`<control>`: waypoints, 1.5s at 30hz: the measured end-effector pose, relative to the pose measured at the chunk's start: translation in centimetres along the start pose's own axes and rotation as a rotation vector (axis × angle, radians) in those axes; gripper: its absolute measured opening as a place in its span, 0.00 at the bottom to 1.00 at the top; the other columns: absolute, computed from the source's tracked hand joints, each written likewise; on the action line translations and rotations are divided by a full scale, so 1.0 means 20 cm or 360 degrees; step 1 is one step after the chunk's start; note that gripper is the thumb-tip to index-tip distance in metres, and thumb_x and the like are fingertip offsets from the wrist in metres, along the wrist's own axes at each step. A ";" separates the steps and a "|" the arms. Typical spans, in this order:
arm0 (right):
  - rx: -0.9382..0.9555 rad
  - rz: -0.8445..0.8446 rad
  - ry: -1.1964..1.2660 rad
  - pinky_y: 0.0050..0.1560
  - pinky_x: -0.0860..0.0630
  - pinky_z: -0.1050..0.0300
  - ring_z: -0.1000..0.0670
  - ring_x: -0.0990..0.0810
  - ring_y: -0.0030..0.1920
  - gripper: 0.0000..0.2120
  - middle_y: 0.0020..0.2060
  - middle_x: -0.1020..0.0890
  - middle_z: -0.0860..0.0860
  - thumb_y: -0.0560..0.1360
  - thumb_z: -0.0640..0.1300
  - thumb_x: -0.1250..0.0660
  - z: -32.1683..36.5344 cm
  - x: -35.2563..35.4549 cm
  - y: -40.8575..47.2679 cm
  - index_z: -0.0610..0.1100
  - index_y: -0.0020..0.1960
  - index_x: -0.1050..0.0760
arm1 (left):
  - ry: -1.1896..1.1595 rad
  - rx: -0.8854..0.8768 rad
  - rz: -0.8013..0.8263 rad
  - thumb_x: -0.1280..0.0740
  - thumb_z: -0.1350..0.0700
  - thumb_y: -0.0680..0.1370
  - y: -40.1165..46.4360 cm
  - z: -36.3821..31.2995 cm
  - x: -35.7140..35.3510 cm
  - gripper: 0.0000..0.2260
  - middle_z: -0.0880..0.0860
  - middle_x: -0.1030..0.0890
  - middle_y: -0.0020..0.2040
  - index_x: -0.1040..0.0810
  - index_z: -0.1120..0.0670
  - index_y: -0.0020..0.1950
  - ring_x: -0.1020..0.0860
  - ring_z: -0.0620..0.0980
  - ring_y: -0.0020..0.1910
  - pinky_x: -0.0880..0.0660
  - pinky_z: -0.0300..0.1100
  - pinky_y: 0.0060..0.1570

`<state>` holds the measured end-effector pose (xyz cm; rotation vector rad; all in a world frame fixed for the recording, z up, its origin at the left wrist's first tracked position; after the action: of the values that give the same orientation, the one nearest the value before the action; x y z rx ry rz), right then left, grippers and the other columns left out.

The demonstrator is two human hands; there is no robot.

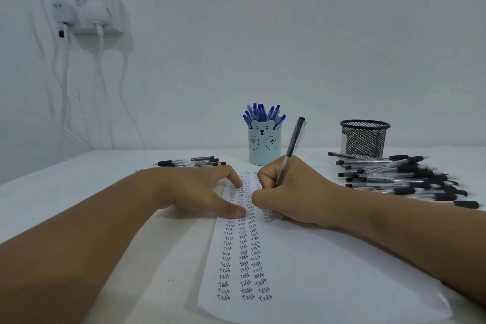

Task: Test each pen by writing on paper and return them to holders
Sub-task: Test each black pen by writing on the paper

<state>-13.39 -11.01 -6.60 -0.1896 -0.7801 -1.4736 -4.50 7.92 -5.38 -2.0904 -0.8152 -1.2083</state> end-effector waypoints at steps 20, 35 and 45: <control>0.0005 0.0120 -0.0049 0.29 0.32 0.62 0.48 0.28 0.27 0.17 0.21 0.29 0.49 0.71 0.33 0.30 0.01 -0.01 0.01 0.42 0.27 0.32 | 0.0004 0.0022 -0.0001 0.25 0.29 0.59 -0.01 -0.01 0.01 0.35 0.41 0.33 0.74 0.30 0.33 0.64 0.34 0.45 0.73 0.38 0.49 0.75; -0.0001 0.0189 -0.0045 0.26 0.35 0.66 0.56 0.32 0.22 0.19 0.20 0.30 0.52 0.72 0.32 0.32 0.02 -0.01 0.00 0.43 0.26 0.35 | -0.0034 -0.0003 -0.0004 0.25 0.27 0.55 0.00 0.01 0.00 0.37 0.39 0.32 0.72 0.29 0.32 0.62 0.34 0.44 0.72 0.38 0.49 0.75; 0.0005 0.0172 -0.0002 0.27 0.34 0.64 0.52 0.31 0.23 0.21 0.19 0.32 0.53 0.72 0.32 0.31 0.01 -0.01 0.00 0.44 0.26 0.35 | -0.0041 0.0019 0.0003 0.22 0.35 0.66 -0.01 -0.01 0.01 0.30 0.41 0.32 0.73 0.29 0.35 0.64 0.34 0.45 0.73 0.38 0.45 0.73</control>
<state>-13.37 -10.69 -6.62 -0.2271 -0.7619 -1.3704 -4.70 7.92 -5.08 -2.1006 -0.8304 -1.1747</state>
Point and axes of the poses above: each hand's wrist, its own y-axis towards the middle knuckle, its own x-axis out of the back of the hand, z = x × y, the point moved 1 cm from there along y, towards the middle knuckle
